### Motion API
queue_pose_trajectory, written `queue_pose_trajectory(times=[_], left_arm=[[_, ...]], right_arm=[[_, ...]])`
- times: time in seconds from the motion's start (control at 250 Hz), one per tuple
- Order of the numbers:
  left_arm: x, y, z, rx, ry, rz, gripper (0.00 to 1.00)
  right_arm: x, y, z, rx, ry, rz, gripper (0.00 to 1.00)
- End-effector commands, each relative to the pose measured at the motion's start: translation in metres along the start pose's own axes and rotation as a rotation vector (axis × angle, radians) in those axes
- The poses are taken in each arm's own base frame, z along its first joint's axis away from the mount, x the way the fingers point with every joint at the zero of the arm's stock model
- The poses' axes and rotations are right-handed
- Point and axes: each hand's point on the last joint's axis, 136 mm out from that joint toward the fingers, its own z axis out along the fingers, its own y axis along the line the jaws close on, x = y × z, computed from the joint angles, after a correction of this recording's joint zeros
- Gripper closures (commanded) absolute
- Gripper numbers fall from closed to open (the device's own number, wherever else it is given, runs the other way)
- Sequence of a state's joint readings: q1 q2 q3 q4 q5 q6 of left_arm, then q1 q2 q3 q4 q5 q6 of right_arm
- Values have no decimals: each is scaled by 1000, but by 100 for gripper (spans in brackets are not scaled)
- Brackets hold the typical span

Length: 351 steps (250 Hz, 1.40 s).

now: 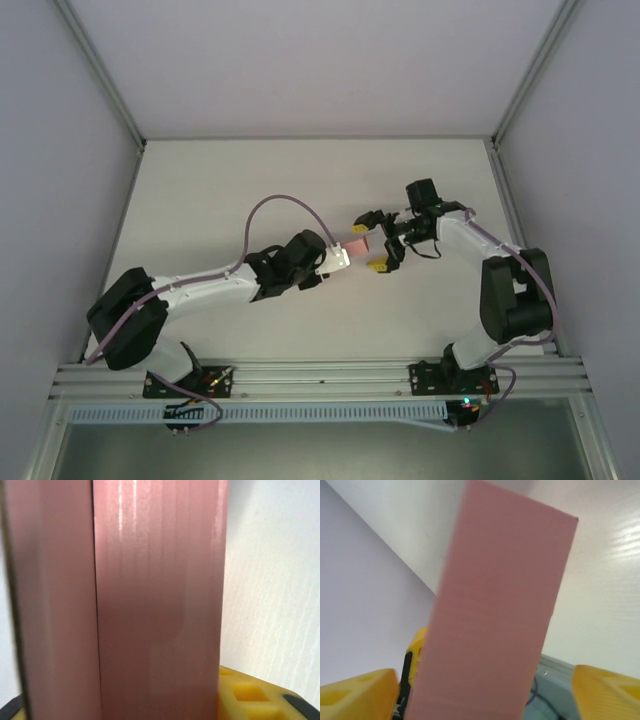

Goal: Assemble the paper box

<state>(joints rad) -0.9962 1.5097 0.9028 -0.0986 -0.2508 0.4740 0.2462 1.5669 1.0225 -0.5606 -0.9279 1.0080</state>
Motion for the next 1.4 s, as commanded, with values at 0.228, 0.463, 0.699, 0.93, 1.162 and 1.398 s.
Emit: queue_pose_trajectory(times=[0.228,0.463,0.699,0.93,1.162,1.398], left_arm=[[22,-39,-18,450,100,18,66],[34,-41,-10,579,176,-15,63],[36,-42,-7,601,202,2,61],[33,-37,-6,596,214,23,60],[33,-34,-6,590,221,36,60],[33,-33,-5,592,226,41,60]], right_arm=[[-42,53,-124,60,-809,-861,0],[38,59,-104,-160,-646,-1363,0],[53,31,-64,61,-425,-1514,10],[45,13,-31,216,-284,-1583,21],[24,-3,-19,376,-231,-1571,41],[19,-6,-14,397,-208,-1557,47]])
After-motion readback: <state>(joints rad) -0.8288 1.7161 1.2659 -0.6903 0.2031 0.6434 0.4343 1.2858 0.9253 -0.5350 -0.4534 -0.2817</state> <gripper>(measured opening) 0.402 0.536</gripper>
